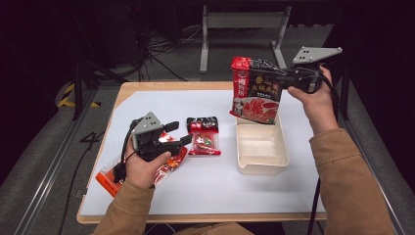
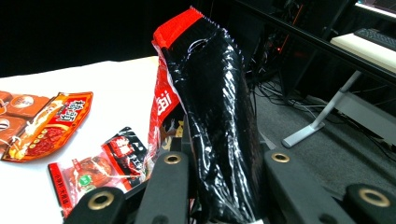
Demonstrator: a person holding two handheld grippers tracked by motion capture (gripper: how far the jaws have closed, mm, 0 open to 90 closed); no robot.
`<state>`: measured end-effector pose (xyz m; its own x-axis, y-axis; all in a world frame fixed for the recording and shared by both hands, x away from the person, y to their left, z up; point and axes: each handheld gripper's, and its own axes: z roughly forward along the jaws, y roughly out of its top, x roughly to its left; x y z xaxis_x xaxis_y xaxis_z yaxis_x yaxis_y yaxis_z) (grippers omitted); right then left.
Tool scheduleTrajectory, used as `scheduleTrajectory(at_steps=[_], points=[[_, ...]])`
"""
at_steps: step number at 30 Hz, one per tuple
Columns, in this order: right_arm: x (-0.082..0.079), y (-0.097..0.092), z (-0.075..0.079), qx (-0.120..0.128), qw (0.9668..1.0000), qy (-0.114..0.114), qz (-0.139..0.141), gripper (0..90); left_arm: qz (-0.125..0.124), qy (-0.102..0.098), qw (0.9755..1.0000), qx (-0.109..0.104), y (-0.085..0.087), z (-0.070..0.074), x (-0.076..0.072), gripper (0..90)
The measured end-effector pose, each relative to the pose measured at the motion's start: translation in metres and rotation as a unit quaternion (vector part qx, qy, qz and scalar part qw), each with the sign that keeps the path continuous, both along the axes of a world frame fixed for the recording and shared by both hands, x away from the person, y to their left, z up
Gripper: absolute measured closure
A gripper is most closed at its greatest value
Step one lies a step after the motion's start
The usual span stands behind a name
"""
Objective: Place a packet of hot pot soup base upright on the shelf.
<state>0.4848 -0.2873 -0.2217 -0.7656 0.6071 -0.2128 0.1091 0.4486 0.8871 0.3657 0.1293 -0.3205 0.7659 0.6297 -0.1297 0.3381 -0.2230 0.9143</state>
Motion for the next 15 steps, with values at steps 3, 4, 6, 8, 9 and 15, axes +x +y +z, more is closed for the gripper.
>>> scheduleTrajectory(at_steps=[3,4,6,8,9,15], points=[[0.004,-0.002,-0.003,0.000,1.0000,-0.002,0.001,77.4,0.001,-0.001,1.0000,0.002,0.001,0.000,0.001,35.2],[0.007,-0.002,-0.006,-0.002,1.0000,-0.001,0.002,77.4,0.002,0.000,1.0000,0.001,0.001,0.000,0.000,35.2],[0.008,-0.003,-0.007,-0.005,1.0000,-0.003,0.002,77.4,0.003,0.002,1.0000,0.000,0.001,0.000,0.000,35.3],[0.011,-0.003,-0.010,-0.008,0.9999,-0.005,0.002,77.4,0.002,0.002,1.0000,0.000,0.001,-0.001,0.001,35.3],[0.011,-0.004,-0.011,-0.009,0.9999,-0.007,0.002,77.4,0.001,0.002,1.0000,0.000,0.001,-0.001,0.001,35.3],[0.018,-0.009,-0.020,-0.010,0.9999,-0.010,-0.002,77.4,0.003,0.003,1.0000,0.000,0.001,-0.001,0.001,35.2]])
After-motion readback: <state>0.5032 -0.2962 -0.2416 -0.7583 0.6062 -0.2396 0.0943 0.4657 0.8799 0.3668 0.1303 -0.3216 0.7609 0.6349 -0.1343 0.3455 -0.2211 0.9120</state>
